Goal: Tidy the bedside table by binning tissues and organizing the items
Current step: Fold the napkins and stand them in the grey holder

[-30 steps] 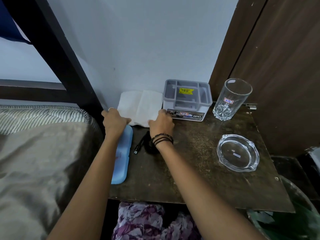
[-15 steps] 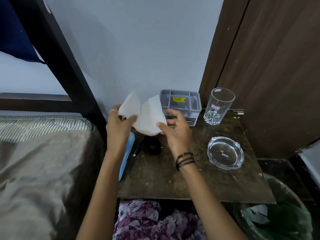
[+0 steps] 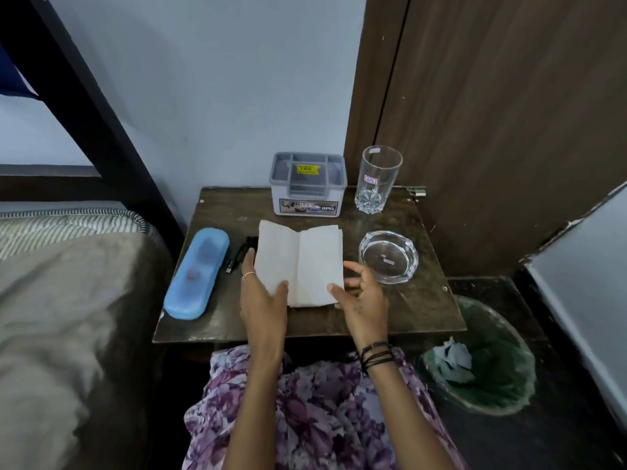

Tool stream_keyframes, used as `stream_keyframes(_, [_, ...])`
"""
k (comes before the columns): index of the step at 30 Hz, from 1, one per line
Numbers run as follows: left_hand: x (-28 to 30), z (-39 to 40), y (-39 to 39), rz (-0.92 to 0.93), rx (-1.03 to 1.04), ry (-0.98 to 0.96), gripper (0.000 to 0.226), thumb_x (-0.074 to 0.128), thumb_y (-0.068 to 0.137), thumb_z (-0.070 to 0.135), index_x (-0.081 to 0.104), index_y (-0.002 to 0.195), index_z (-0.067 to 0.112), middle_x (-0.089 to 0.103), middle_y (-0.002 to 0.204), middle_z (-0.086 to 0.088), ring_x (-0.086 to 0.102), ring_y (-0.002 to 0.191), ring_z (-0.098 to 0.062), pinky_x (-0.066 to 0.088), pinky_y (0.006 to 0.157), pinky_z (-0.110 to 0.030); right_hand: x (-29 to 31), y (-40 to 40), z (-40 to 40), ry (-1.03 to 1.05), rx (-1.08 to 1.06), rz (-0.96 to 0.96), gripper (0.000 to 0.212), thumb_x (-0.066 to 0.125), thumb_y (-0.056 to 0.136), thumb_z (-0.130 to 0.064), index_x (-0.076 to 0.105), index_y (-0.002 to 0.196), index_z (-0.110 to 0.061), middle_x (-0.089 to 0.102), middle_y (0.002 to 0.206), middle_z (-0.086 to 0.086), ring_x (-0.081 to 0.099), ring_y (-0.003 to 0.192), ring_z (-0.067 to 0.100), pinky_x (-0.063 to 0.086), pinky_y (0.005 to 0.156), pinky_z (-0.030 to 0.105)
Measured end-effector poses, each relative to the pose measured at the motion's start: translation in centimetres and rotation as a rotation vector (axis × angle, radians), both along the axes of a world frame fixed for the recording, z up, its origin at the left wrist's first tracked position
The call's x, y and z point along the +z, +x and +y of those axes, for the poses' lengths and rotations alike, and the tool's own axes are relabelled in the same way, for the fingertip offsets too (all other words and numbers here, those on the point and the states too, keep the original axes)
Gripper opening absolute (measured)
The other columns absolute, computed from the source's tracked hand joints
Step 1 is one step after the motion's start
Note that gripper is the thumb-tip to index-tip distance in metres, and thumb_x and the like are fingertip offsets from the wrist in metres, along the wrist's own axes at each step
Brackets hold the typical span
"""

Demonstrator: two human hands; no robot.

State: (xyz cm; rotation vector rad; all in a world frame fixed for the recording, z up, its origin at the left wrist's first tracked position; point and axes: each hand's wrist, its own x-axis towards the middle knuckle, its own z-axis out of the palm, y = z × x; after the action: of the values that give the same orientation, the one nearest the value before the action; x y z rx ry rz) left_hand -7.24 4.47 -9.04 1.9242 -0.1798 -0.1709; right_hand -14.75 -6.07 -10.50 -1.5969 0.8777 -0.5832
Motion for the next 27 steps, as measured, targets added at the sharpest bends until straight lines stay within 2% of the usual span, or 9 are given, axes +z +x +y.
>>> stream_keyframes(4, [0.2, -0.2, -0.5, -0.053, -0.037, 0.127, 0.064, 0.055, 0.091, 0.011, 0.026, 0.146, 0.020, 0.041, 0.142, -0.006, 0.041, 0.129, -0.023, 0.033, 0.104, -0.032, -1.1, 0.3, 0.0, -0.060, -0.037, 0.096, 0.043, 0.068, 0.079, -0.031, 0.058, 0.120, -0.019, 0.066, 0.092, -0.001, 0.065, 0.083, 0.017, 0.057, 0.076, 0.045])
stream_keyframes(6, [0.4, -0.2, -0.8, -0.074, -0.049, 0.149, 0.064, 0.055, 0.091, 0.013, 0.024, 0.147, 0.020, 0.040, 0.141, -0.007, 0.042, 0.127, -0.025, 0.035, 0.101, -0.033, -1.2, 0.5, 0.0, -0.093, -0.048, 0.120, 0.047, 0.065, 0.078, -0.040, 0.059, 0.119, -0.019, 0.066, 0.100, 0.002, 0.065, 0.091, 0.022, 0.056, 0.078, 0.047])
stream_keyframes(9, [0.6, -0.1, -1.1, -0.091, -0.039, 0.182, 0.068, 0.054, 0.091, 0.014, 0.018, 0.149, 0.021, 0.036, 0.145, -0.007, 0.043, 0.125, -0.027, 0.038, 0.099, -0.036, -1.3, 0.6, 0.1, -0.132, -0.055, 0.143, 0.049, 0.062, 0.077, -0.046, 0.061, 0.117, -0.018, 0.066, 0.102, 0.003, 0.064, 0.093, 0.024, 0.056, 0.078, 0.048])
stream_keyframes(13, [0.6, -0.1, -1.2, -0.125, -0.035, 0.221, 0.067, 0.054, 0.091, 0.018, 0.018, 0.148, 0.020, 0.034, 0.145, -0.006, 0.048, 0.122, -0.028, 0.041, 0.095, -0.038, -1.1, 0.9, 0.0, -0.168, -0.041, 0.162, 0.039, 0.063, 0.080, -0.040, 0.064, 0.112, -0.019, 0.066, 0.101, 0.004, 0.064, 0.092, 0.024, 0.056, 0.077, 0.047])
stream_keyframes(17, [0.1, -0.2, -1.1, -0.186, -0.046, 0.276, 0.065, 0.053, 0.092, 0.020, 0.020, 0.148, 0.022, 0.028, 0.151, -0.005, 0.040, 0.132, -0.027, 0.042, 0.101, -0.044, -1.1, 0.7, -0.2, -0.169, -0.036, 0.188, 0.038, 0.063, 0.081, -0.039, 0.064, 0.112, -0.018, 0.066, 0.104, 0.004, 0.063, 0.094, 0.023, 0.056, 0.077, 0.047])
stream_keyframes(19, [-0.2, -0.2, -1.0, -0.199, -0.060, 0.301, 0.064, 0.053, 0.092, 0.021, 0.021, 0.148, 0.021, 0.025, 0.153, -0.008, 0.033, 0.137, -0.027, 0.039, 0.106, -0.046, -1.0, 0.7, -0.2, -0.169, -0.031, 0.194, 0.037, 0.063, 0.081, -0.039, 0.064, 0.112, -0.018, 0.066, 0.104, 0.004, 0.063, 0.094, 0.023, 0.056, 0.077, 0.047])
stream_keyframes(21, [-0.4, -0.2, -0.9, -0.191, -0.065, 0.320, 0.062, 0.052, 0.092, 0.022, 0.023, 0.147, 0.021, 0.024, 0.154, -0.010, 0.028, 0.139, -0.028, 0.034, 0.109, -0.044, -0.9, 0.7, -0.2, -0.168, -0.025, 0.201, 0.038, 0.063, 0.081, -0.039, 0.063, 0.113, -0.018, 0.066, 0.105, 0.005, 0.063, 0.095, 0.023, 0.056, 0.077, 0.048])
stream_keyframes(27, [-0.4, -0.1, -0.9, -0.238, -0.028, 0.404, 0.055, 0.052, 0.093, 0.032, 0.034, 0.143, 0.022, 0.019, 0.156, -0.016, 0.019, 0.143, -0.031, 0.025, 0.112, -0.046, -0.4, 0.5, -0.1, -0.172, -0.009, 0.216, 0.034, 0.063, 0.082, -0.036, 0.064, 0.111, -0.017, 0.066, 0.103, 0.003, 0.062, 0.095, 0.023, 0.056, 0.077, 0.047])
